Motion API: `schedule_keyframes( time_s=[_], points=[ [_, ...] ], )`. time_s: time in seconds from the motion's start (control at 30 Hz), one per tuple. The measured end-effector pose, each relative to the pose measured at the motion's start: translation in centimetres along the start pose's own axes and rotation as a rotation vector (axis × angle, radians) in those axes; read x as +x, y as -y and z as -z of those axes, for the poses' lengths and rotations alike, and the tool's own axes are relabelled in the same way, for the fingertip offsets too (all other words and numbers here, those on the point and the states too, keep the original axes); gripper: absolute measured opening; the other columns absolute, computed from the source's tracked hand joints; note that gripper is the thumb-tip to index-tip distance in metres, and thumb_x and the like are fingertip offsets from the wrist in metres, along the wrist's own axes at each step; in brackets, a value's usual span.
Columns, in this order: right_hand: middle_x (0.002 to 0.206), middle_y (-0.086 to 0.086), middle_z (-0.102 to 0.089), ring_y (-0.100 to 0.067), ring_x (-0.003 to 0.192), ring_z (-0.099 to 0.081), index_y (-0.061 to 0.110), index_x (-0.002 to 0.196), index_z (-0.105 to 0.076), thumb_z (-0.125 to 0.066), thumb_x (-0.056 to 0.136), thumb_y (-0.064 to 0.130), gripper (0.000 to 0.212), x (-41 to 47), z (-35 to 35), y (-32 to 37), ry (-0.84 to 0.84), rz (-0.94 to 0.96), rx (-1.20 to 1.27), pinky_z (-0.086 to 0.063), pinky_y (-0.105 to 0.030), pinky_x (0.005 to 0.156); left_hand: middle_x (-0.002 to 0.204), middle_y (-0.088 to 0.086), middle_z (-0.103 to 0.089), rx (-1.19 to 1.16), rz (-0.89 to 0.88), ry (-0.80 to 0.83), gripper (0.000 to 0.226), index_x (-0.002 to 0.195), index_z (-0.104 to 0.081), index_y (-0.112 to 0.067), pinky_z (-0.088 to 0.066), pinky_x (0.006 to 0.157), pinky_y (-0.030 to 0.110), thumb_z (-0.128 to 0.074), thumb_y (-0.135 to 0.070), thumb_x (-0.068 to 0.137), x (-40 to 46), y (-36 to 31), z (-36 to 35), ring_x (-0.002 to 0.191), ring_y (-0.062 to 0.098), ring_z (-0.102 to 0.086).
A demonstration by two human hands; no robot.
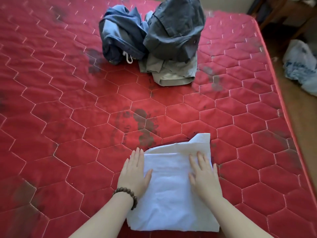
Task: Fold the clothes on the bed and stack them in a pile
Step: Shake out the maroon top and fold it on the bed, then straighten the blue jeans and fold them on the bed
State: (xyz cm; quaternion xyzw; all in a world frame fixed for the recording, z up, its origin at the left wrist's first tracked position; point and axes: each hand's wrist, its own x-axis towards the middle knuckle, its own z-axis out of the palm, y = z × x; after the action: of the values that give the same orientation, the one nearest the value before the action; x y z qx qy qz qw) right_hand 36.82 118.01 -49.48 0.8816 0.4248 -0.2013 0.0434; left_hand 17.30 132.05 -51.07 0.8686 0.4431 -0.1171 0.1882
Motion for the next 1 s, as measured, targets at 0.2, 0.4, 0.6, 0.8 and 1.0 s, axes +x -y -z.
schedule_keyframes(
  time_s=[0.2, 0.4, 0.6, 0.8, 1.0],
  points=[
    [0.161, 0.003, -0.002, -0.017, 0.148, 0.004, 0.028, 0.153, -0.011, -0.035, 0.099, 0.023, 0.059, -4.0, 7.3, 4.4, -0.117, -0.004, 0.121, -0.001, -0.042, 0.119, 0.161, 0.000, 0.010, -0.070, -0.035, -0.105, 0.070, 0.152, 0.010, -0.015, 0.004, 0.120, 0.031, -0.020, -0.050, 0.099, -2.4, -0.5, 8.6, 0.147, 0.016, 0.012],
    [0.160, 0.009, 0.004, -0.009, 0.147, 0.010, 0.033, 0.152, -0.005, -0.040, 0.096, 0.028, 0.066, -8.8, 17.5, 9.4, -0.207, -0.038, 0.106, -0.002, -0.038, 0.119, 0.161, -0.004, 0.009, -0.099, -0.055, -0.231, 0.071, 0.152, 0.009, -0.021, 0.005, 0.118, 0.035, -0.019, -0.055, 0.097, -6.1, -1.4, 19.9, 0.147, 0.015, 0.014],
    [0.098, -0.011, -0.074, 0.015, 0.137, -0.008, 0.011, 0.087, -0.079, -0.071, 0.034, 0.023, 0.055, -16.3, 27.9, 12.8, -0.670, 0.133, 0.175, -0.054, -0.053, 0.055, 0.161, -0.004, -0.002, -0.193, 0.002, -0.395, 0.073, 0.153, -0.001, -0.027, -0.003, 0.119, 0.038, -0.033, -0.056, 0.094, -13.1, -1.5, 32.0, 0.148, 0.016, 0.006],
    [0.158, 0.023, 0.000, 0.013, 0.140, -0.009, 0.018, 0.148, -0.034, -0.060, 0.087, 0.037, 0.069, -23.8, 35.4, 16.6, -0.636, 0.310, 0.241, -0.031, -0.037, 0.114, 0.161, -0.006, 0.006, -0.184, 0.094, -0.534, 0.072, 0.153, 0.004, -0.027, 0.003, 0.118, 0.036, -0.027, -0.057, 0.095, -23.9, 1.0, 41.5, 0.147, 0.013, 0.012],
    [0.139, 0.017, -0.048, -0.006, 0.119, -0.057, 0.006, 0.121, -0.065, -0.082, 0.065, 0.016, 0.059, -26.5, 37.0, 20.4, -0.696, 0.326, 0.527, -0.049, -0.035, 0.094, 0.161, -0.003, 0.003, -0.169, 0.173, -0.614, 0.071, 0.153, 0.003, -0.024, 0.005, 0.119, 0.037, -0.025, -0.055, 0.096, -29.0, 5.5, 45.5, 0.147, 0.014, 0.010]
  ],
)
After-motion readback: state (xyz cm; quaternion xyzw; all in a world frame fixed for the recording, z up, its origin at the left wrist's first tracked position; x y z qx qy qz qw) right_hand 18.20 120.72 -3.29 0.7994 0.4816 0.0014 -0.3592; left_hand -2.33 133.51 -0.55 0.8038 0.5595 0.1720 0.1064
